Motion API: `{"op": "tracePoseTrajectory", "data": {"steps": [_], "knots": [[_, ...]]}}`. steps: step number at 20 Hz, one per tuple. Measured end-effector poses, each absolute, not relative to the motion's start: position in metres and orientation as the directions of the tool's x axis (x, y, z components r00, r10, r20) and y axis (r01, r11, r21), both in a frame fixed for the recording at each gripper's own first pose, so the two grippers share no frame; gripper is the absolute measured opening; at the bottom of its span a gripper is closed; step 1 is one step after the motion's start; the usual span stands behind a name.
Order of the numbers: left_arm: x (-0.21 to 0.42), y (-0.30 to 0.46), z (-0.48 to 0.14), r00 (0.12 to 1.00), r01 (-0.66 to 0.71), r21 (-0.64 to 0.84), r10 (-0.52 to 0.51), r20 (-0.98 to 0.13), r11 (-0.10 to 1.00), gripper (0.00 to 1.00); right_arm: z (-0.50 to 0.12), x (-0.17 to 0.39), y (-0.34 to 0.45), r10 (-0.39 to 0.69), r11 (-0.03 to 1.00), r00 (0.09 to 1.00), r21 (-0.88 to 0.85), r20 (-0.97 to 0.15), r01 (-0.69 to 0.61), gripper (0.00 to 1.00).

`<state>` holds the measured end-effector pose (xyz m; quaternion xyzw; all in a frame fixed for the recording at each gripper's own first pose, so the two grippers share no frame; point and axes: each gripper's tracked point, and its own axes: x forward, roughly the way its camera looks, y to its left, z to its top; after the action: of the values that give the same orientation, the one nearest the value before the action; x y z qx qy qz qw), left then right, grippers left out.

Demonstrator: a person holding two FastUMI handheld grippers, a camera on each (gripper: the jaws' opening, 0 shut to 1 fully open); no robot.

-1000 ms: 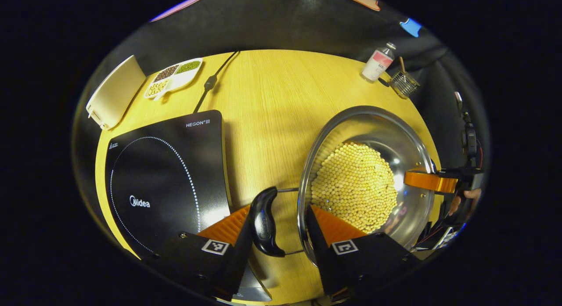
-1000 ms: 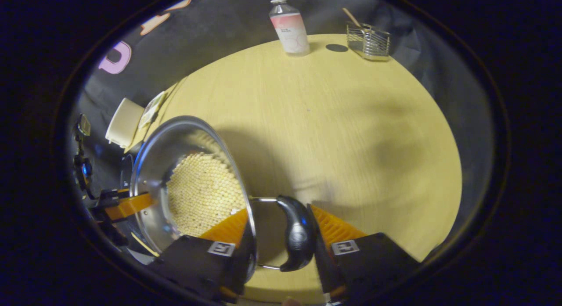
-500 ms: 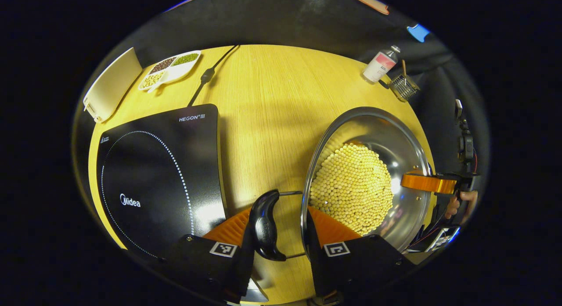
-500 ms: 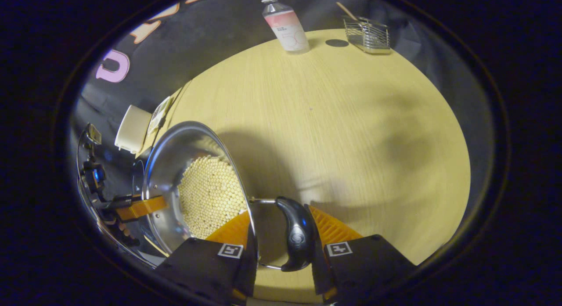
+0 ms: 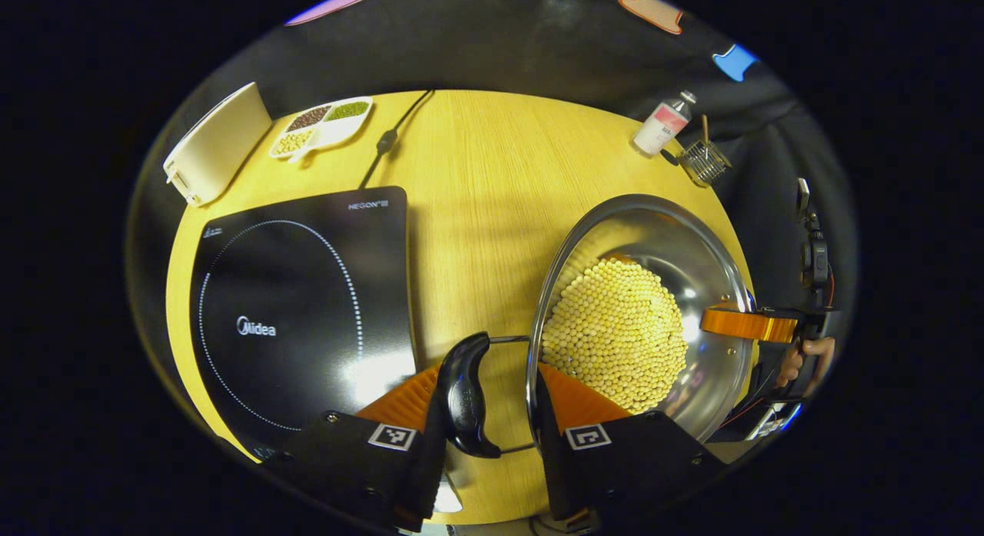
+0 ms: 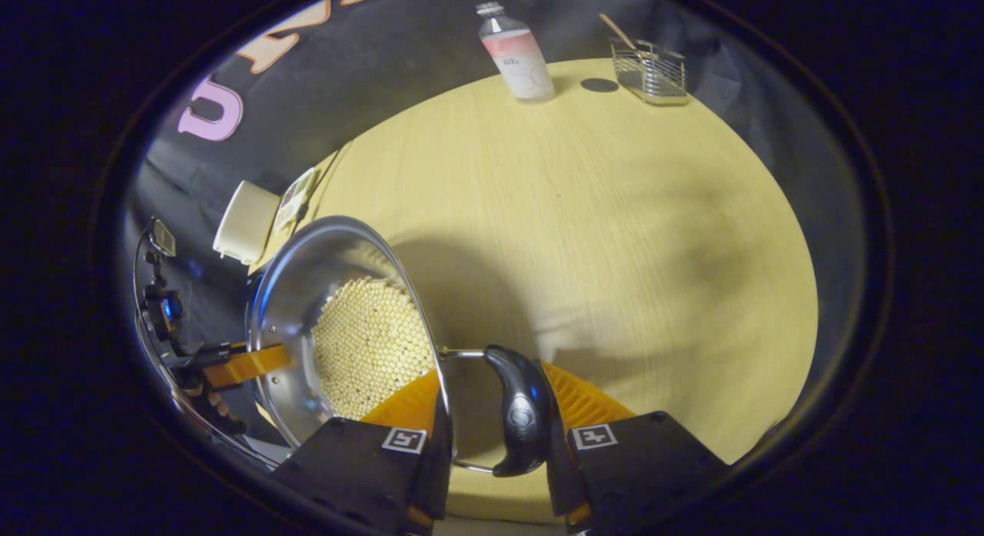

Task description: First push the handle of the pot to place it horizontally, then grasp the pot with both hands and set it on the induction cooktop.

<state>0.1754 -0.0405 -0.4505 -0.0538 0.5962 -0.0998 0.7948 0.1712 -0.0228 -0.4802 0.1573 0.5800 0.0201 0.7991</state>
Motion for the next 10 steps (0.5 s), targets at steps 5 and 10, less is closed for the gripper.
{"op": "tracePoseTrajectory", "data": {"steps": [5,10], "knots": [[0.168,-0.010,-0.419,0.319,0.051,-0.176,-0.183,-0.930,0.983,0.56,-0.467,0.174,0.012,0.256,0.944,0.349,0.311,-0.901,0.108,0.47],[0.167,0.032,-0.408,0.345,0.022,-0.182,-0.179,-0.921,0.983,0.56,-0.454,0.173,0.054,0.253,0.949,0.363,0.304,-0.897,0.089,0.54]]}}
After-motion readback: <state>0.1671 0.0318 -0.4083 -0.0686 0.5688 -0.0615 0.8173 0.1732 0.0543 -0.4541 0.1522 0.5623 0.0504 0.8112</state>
